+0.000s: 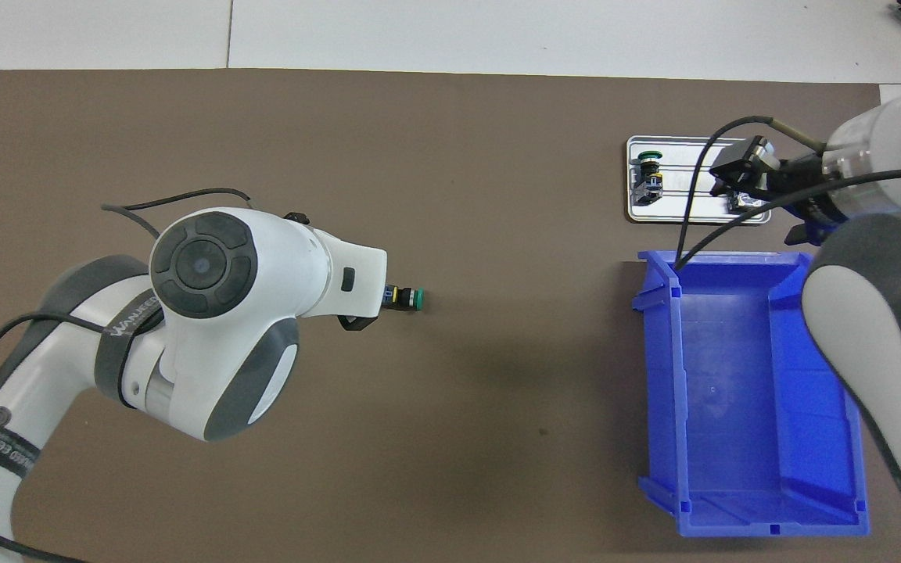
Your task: Place and press button with both arms
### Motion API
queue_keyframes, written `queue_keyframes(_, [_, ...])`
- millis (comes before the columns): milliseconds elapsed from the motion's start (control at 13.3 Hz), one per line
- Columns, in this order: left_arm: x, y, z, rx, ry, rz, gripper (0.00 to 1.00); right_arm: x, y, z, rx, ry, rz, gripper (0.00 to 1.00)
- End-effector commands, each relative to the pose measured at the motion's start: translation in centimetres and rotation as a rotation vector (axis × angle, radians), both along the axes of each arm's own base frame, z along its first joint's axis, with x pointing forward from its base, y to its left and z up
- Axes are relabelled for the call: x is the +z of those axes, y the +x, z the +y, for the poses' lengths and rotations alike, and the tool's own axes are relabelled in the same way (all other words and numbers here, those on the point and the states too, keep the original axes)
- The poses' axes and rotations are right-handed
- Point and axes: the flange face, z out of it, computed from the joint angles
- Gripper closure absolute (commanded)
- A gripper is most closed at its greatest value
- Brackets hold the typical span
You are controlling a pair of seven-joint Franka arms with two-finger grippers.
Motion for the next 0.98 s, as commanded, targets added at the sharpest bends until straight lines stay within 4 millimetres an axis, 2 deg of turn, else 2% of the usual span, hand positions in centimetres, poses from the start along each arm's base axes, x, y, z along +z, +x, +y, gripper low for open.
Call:
queue_keyframes(0, [-0.9,-0.8,-1.3,-0.12,-0.004,-0.033,0.0,1.1,-1.5,-3.6,0.147,0.016,0.022,0.0])
queue_keyframes(150, [-2.3,-1.7,-2.3,-0.168,0.011,-0.012,0.0,2.7,-2.6,-4.9,0.225,0.001,0.02,0.0])
queue_keyframes(225, [-3.7,-1.9,-2.9,-0.187,0.022,0.009,0.0,3.4,-3.0,-5.1,0.254,-0.009,0.01,0.0])
queue_keyframes(300, [-5.3,-2.0,-3.7,-0.199,0.031,0.032,0.0,3.5,-3.1,-5.1,0.286,-0.011,0.012,0.0])
queue_keyframes(375, [-6.6,-2.2,-4.8,-0.215,0.035,0.044,0.04,3.4,-3.8,-5.0,0.32,-0.009,0.034,0.0])
queue_keyframes(450, [-8.0,-2.3,-5.5,-0.225,0.037,0.053,0.12,3.1,-4.2,-4.5,0.339,-0.004,0.051,0.0])
queue_keyframes(525, [-8.8,-2.6,-6.1,-0.236,0.041,0.058,0.14,2.7,-4.5,-4.2,0.346,-0.001,0.063,0.0])
queue_keyframes(675, [-10.7,-2.4,-7.0,-0.243,0.042,0.07,0.1,2.7,-4.4,-4.2,0.353,-0.004,0.06,0.0])
queue_keyframes(825, [-12.6,-2.3,-8.0,-0.254,0.032,0.061,0.09,2.9,-4.3,-5.1,0.429,-0.012,0.057,0.0])
queue_keyframes(900, [-12.6,-2.2,-8.0,-0.254,0.028,0.055,0.09,2.9,-4.3,-5.6,0.437,-0.012,0.06,0.0])
